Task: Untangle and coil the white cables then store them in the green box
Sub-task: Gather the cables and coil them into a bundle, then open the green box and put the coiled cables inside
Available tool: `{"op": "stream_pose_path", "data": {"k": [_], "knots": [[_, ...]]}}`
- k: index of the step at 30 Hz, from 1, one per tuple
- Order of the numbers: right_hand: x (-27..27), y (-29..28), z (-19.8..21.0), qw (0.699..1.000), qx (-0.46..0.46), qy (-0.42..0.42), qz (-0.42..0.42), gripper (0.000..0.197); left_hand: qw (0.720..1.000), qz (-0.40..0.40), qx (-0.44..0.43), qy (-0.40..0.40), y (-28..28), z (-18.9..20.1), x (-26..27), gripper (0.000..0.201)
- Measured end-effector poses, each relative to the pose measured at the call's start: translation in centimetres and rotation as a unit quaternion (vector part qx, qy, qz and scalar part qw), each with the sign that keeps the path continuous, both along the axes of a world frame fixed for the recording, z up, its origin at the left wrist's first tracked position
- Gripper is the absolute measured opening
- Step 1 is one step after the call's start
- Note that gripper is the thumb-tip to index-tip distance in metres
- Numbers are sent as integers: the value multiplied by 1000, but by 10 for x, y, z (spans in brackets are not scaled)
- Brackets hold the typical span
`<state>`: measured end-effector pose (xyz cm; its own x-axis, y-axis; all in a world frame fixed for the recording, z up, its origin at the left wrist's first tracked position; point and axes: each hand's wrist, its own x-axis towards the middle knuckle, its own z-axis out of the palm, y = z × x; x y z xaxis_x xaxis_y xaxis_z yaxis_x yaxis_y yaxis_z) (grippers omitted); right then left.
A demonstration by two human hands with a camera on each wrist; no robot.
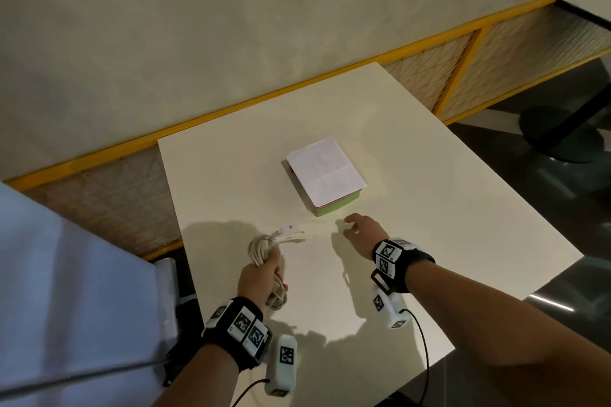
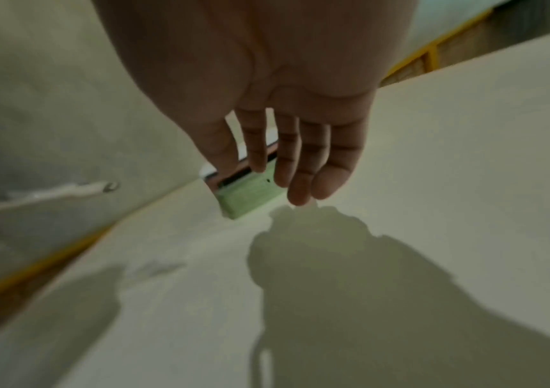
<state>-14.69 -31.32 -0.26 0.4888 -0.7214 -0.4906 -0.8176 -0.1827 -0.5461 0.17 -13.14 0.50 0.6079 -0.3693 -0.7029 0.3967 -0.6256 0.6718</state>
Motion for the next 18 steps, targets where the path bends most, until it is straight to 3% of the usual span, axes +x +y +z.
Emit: {"op": "stream_pose_path", "data": {"k": [2,10,15,18], "knots": [[1,-9,-10,997,-8,58,53,47,999,28,31,-27,-8,-6,13,51],[10,-28,-27,980,-97,109,136,75,988,106,100,-42,-71,-11,40,62],[2,-35,-34,966,-130,132,182,81,989,117,81,-40,-107,-16,29,53],[2,-35,-36,959,-144,137,199,81,990,122,60,-26,-124,-22,17,38]]}}
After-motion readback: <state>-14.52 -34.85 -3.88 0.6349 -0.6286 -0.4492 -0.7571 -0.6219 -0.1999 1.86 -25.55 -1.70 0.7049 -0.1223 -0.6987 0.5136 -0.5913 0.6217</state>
